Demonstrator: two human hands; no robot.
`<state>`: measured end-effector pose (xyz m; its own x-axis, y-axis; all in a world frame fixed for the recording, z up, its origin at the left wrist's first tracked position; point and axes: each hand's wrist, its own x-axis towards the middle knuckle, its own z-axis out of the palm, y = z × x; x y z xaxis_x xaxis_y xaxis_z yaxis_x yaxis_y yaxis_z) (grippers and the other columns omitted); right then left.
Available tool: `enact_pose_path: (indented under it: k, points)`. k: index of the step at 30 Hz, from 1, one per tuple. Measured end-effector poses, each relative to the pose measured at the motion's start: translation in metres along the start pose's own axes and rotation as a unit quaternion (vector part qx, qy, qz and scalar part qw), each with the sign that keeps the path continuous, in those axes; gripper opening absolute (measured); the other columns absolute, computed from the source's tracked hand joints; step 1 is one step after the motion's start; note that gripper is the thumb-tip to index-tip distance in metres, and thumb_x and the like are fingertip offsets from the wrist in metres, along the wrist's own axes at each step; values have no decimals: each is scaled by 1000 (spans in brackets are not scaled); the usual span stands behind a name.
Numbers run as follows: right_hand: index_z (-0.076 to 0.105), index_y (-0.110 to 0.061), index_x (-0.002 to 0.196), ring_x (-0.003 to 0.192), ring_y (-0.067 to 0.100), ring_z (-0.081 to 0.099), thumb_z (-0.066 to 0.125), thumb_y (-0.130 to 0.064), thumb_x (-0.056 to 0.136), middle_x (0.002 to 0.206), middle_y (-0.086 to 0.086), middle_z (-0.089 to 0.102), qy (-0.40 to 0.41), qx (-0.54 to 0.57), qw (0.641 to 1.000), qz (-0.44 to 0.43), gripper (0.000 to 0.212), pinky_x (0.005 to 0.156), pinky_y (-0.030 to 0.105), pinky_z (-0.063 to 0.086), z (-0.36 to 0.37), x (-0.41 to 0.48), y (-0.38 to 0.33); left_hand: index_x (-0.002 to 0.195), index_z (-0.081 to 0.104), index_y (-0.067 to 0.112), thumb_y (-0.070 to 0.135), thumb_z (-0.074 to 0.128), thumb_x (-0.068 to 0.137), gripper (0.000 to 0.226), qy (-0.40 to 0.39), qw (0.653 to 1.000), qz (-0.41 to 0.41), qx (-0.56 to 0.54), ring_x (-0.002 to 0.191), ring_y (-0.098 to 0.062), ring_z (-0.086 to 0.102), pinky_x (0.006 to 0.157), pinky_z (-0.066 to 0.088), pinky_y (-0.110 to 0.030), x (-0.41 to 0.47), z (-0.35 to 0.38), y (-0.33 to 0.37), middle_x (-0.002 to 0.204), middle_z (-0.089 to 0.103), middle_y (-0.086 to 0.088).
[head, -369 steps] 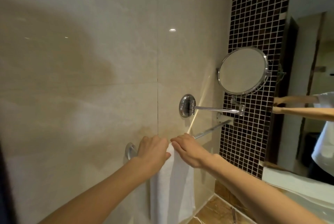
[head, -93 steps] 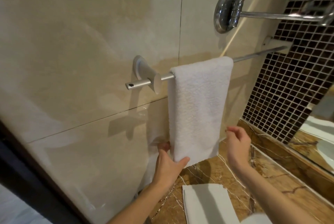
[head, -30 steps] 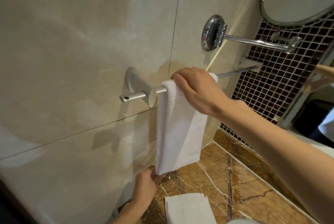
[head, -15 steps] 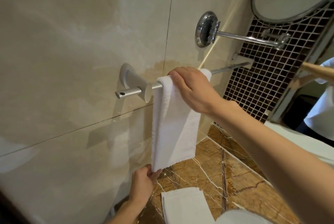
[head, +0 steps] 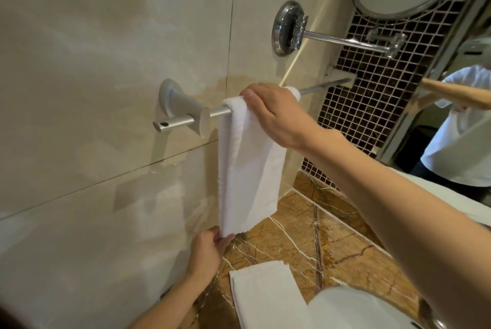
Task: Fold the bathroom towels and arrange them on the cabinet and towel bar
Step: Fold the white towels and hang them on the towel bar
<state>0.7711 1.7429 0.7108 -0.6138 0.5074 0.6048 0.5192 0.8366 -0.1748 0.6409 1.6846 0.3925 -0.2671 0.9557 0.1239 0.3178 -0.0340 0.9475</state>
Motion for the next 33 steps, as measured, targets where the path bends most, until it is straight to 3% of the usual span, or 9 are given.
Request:
enact_pose_path:
  k: [6,11,17,20,22,25,29,33]
  points:
    - [59,6,93,83,31,52,32,-20,104,86,20,60,6,-11,1000,-4,39,81,44,39,-2,0,15,90,72,9,33,70,83,25,0,998,-14,61,74,-18,68,67,53,-34,14,9,3,81,74,-3]
    - [57,8,92,80,32,52,29,-22,103,85,22,58,11,-22,1000,-12,42,79,47,40,-5,0,32,88,71,5,32,71,82,27,-9,996,-40,75,81,-27,67,77,55,-39,29,20,8,85,72,-11]
    - [58,8,93,79,32,52,28,-23,101,84,21,58,26,-22,999,-14,44,78,49,41,-7,-1,61,79,71,9,31,75,79,23,-8,993,-41,108,67,-17,64,63,52,-26,45,43,18,72,70,-3]
    - [58,9,92,76,32,50,29,-20,102,80,21,56,32,-28,999,-13,42,75,46,40,-12,-1,84,65,65,16,29,75,79,21,2,992,-26,125,49,-5,52,45,34,-7,58,60,28,52,56,13]
    - [57,11,89,74,33,49,29,-19,102,77,20,54,38,-28,999,-10,43,73,43,39,-15,-1,100,61,62,19,28,75,80,24,8,991,-17,133,47,3,45,42,32,-8,68,72,35,49,49,18]
    - [56,11,85,71,32,47,31,-18,102,73,18,50,55,-21,998,-1,42,70,39,36,-18,-1,126,60,60,21,31,74,80,27,1,989,-6,146,49,1,46,42,33,-10,85,92,42,52,50,17]
    - [56,11,85,71,34,48,30,-16,102,75,24,52,59,-13,998,7,42,69,36,36,-21,0,161,69,68,17,32,73,80,20,-9,990,-6,139,56,-10,57,48,36,-18,104,117,49,59,59,9]
    - [56,12,86,70,34,48,30,-18,103,75,27,53,62,-6,998,20,43,65,31,32,-24,-1,193,77,71,13,31,74,80,18,-12,989,-1,148,56,-6,56,48,34,-15,121,140,54,64,62,6]
